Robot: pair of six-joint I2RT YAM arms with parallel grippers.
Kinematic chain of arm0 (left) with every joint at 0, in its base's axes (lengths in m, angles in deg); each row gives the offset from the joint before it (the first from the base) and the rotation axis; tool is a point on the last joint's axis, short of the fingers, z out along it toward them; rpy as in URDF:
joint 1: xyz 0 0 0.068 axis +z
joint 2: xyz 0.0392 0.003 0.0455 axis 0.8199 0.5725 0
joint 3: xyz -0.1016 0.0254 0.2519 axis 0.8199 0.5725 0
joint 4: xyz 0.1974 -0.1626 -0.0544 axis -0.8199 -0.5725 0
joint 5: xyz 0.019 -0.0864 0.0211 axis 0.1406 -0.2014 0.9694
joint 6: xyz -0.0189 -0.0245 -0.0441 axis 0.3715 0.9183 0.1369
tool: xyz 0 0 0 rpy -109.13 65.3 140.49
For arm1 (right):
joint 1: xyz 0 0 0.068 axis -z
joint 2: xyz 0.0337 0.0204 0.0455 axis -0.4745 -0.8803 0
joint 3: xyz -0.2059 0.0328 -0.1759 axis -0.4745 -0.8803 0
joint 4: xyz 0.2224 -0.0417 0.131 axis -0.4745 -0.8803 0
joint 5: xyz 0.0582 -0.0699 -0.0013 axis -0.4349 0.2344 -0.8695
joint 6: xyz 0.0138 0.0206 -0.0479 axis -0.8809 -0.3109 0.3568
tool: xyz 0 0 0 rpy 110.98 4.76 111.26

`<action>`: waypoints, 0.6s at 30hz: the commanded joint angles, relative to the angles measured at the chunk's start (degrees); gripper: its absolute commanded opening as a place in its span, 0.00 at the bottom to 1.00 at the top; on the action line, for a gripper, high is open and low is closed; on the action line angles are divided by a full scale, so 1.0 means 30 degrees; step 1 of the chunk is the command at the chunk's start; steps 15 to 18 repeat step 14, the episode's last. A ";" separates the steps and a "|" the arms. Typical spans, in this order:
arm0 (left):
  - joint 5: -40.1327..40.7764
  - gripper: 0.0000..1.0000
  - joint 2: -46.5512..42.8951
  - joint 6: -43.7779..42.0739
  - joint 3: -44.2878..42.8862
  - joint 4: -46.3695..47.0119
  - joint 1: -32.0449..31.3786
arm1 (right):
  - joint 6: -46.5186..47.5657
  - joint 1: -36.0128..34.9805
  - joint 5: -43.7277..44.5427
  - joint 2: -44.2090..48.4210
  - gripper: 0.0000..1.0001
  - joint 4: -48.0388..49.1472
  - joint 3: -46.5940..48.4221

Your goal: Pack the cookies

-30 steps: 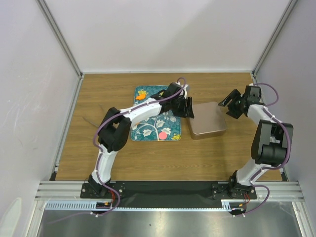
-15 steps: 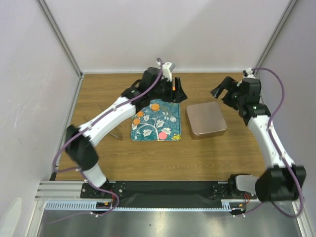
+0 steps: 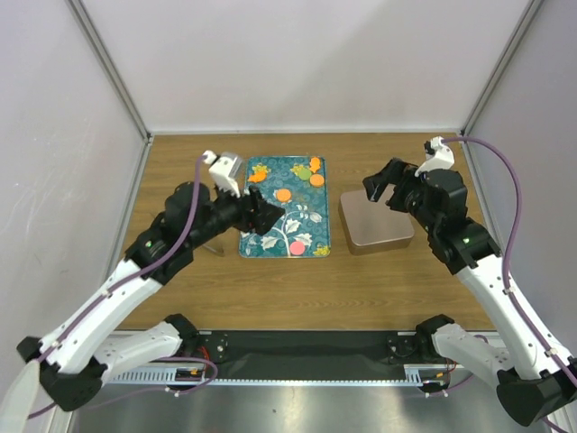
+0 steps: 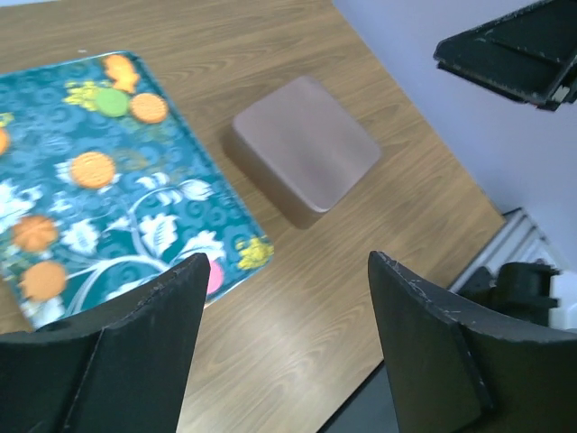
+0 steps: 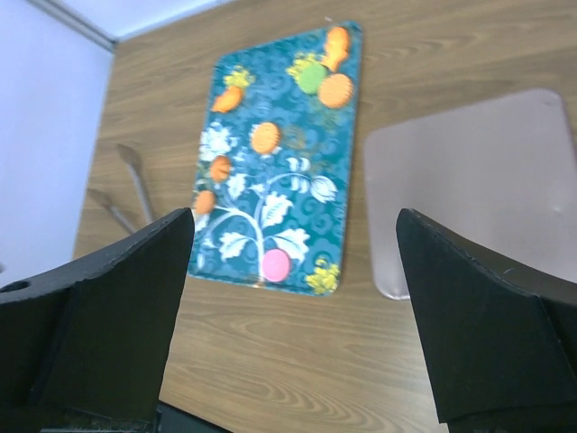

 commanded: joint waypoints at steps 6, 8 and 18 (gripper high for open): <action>0.2040 0.78 -0.3024 -0.1671 0.2600 -0.0849 0.0042 | 0.0238 -0.0052 0.0994 0.0766 1.00 0.0111 -0.0819; 0.2068 0.78 -0.3172 -0.1613 0.2807 -0.0965 0.0042 | 0.0297 -0.0052 0.1139 0.0766 1.00 0.0199 -0.0820; 0.2624 0.78 -0.3524 -0.2080 0.2954 -0.1492 0.0042 | 0.0677 -0.0052 0.1199 0.0971 1.00 0.0841 -0.0848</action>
